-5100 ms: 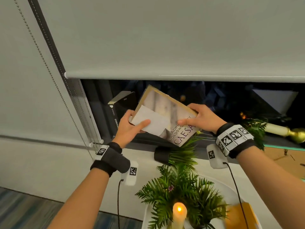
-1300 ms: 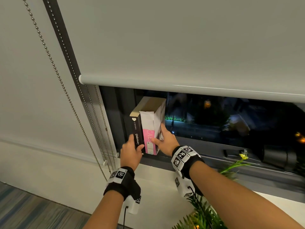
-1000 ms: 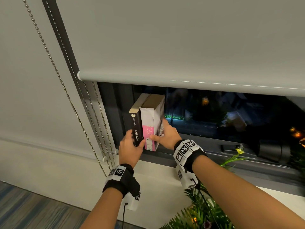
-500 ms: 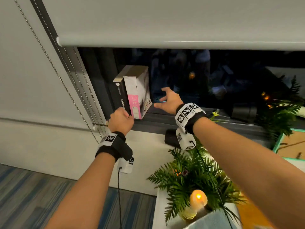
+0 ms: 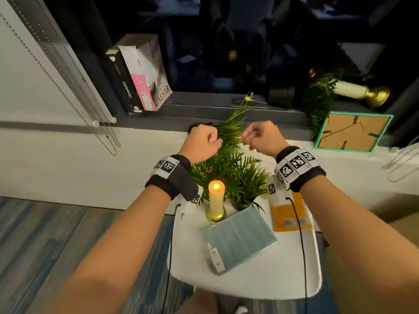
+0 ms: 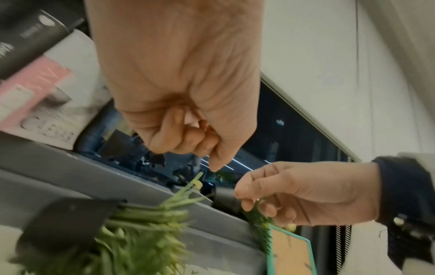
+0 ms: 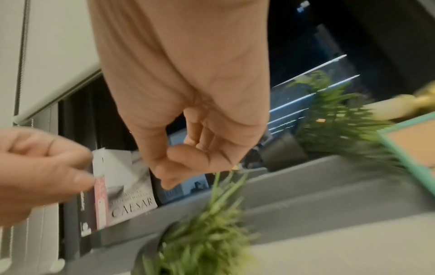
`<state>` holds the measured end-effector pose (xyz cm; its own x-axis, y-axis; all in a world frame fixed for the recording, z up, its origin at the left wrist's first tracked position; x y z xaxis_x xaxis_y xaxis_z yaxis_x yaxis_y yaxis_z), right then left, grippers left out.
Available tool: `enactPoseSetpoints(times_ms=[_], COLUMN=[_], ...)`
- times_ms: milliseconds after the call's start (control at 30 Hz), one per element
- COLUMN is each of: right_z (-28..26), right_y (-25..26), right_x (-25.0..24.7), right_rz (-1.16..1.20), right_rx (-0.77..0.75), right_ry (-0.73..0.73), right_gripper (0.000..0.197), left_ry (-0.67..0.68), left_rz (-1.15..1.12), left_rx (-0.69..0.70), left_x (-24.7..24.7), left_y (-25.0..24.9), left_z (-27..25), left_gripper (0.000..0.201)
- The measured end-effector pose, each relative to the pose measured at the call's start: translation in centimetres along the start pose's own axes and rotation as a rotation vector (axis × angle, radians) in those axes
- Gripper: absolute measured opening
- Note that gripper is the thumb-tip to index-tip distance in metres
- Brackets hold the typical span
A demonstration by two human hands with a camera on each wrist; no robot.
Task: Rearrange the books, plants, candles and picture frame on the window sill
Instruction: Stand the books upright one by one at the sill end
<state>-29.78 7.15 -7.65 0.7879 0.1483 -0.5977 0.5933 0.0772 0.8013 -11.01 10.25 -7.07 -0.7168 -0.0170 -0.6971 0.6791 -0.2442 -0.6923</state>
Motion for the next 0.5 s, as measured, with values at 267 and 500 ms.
enactPoseSetpoints(times_ms=[267,500], right_z=[-6.5,-10.2], right_y=[-7.6,-14.0], right_x=[1.0,4.2], right_rz=[0.015,-0.153], right_rx=[-0.076,0.055], right_ry=[0.009,0.032], right_gripper=[0.031,0.037], left_ry=[0.183,0.453], left_rz=[0.13,0.326], left_rx=[0.067,-0.012], left_x=[8.5,16.2], left_y=[-5.2,-3.0], left_z=[-5.1,-9.8], left_gripper=[0.038,0.028])
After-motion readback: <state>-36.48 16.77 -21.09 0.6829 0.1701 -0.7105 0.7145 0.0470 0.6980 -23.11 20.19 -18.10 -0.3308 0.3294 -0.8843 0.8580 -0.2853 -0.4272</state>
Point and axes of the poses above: each hand's wrist, its own z-axis towards the middle knuckle, its own x-axis out of the palm, y = z × x, the point moved 4 cm from there along z, towards the middle knuckle
